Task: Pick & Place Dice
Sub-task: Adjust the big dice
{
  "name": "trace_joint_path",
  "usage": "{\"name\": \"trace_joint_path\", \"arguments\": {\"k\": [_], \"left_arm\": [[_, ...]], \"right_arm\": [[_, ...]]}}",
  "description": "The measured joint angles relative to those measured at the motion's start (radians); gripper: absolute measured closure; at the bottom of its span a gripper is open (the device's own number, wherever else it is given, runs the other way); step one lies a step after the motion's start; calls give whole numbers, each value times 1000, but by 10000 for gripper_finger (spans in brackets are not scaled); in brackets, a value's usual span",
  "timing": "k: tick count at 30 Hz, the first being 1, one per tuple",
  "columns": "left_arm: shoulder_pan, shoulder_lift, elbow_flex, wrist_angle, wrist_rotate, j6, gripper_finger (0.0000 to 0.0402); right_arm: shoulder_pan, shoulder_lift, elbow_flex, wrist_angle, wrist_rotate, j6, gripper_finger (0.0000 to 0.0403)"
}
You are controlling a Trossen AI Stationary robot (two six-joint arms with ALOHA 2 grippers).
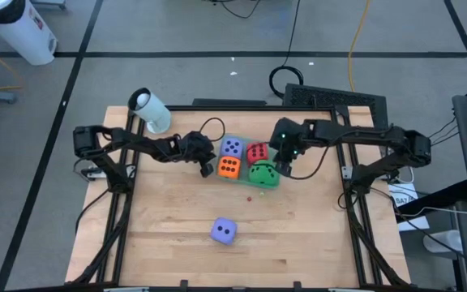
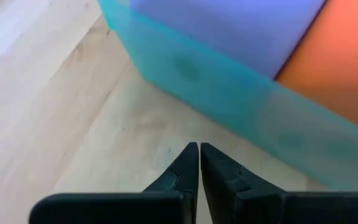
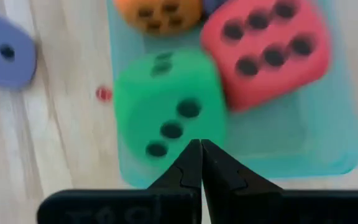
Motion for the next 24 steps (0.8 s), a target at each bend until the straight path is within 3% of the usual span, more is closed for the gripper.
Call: {"name": "trace_joint_path", "arguments": {"k": [6,14,24], "left_arm": [[-2,-13,-1,-28,40,11,376],[-25,-13,-1,52,80,-4,376],[-52,-13,-1,32,46,-6,376]], "right_arm": [[57,80,-54,93,-8,30,403],[117,183,-55,327,-7,52,403],[115,186,-60,453,-11,26,403]]}}
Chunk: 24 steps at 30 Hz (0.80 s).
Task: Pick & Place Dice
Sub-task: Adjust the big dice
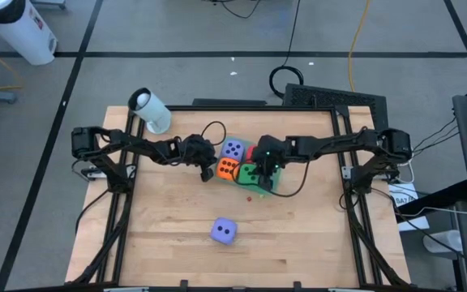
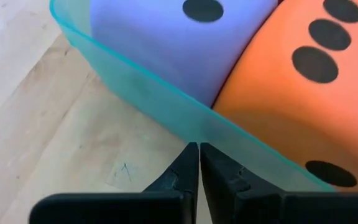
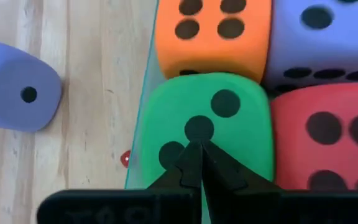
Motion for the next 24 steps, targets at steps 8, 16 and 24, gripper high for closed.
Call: {"name": "trace_joint_path", "arguments": {"k": [8,16,24], "left_arm": [[0,0,-1,7,-5,-1,376],[0,0,-1,8,-15,-1,376],[1,0,-1,20,-94,-16,376]], "right_arm": [[11,-84,2,41,9,7,403],[-11,-143,3,-202,184,65,403],[-59,-71,2,-264,186,92,403]]}}
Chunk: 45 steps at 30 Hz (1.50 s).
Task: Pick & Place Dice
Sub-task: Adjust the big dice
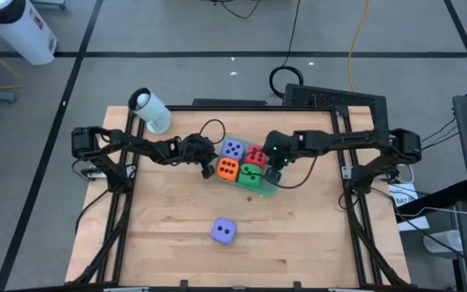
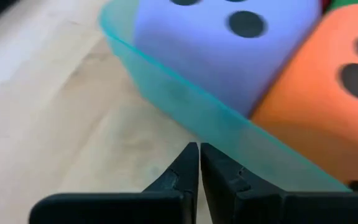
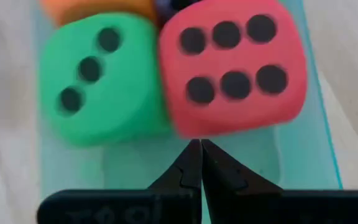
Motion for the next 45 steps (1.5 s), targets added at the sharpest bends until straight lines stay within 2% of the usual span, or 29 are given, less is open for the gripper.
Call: {"name": "trace_joint_path", "arguments": {"k": [5,11,17,21,29,36,45], "left_arm": [[-5,0,0,2,66,-13,376],[-15,0,0,17,73,-13,376],[-24,0,-2,20,66,-15,376],[-26,0,-2,18,63,-15,376],[-27,0,-1,20,57,-15,376],[-27,0,0,21,58,-18,376],[-28,0,2,35,58,-23,376]], "right_arm": [[-28,47,0,-3,1,9,403],[-53,110,-1,56,-5,-46,403],[-74,195,1,172,-97,-85,403],[-73,220,1,174,-95,-92,403],[-71,120,-1,121,-102,-92,403],[-69,18,1,86,-68,-76,403],[-69,47,1,7,-105,-31,403]]}}
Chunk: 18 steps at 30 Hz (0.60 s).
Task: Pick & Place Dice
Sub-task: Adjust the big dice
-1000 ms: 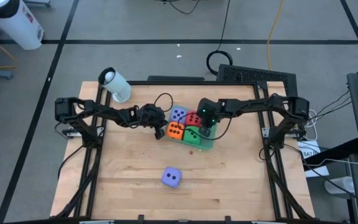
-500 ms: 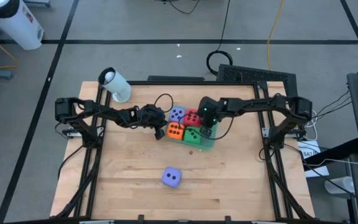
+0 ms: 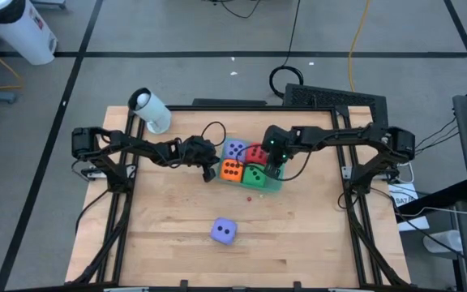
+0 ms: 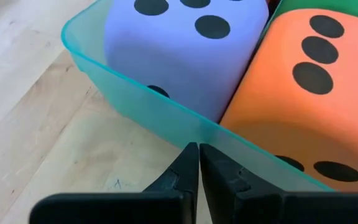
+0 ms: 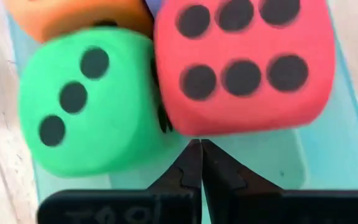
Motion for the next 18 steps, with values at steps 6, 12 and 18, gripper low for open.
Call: {"name": "trace_joint_path", "arguments": {"k": [6,12,18], "left_arm": [[-5,0,0,-2,-1,-1,376],[-10,0,0,-2,-1,-4,376],[-15,0,0,-3,-3,1,376]], "right_arm": [[-3,66,-1,13,0,-8,403],[-3,117,-1,70,27,-63,403],[-3,121,-1,72,27,-137,403]]}}
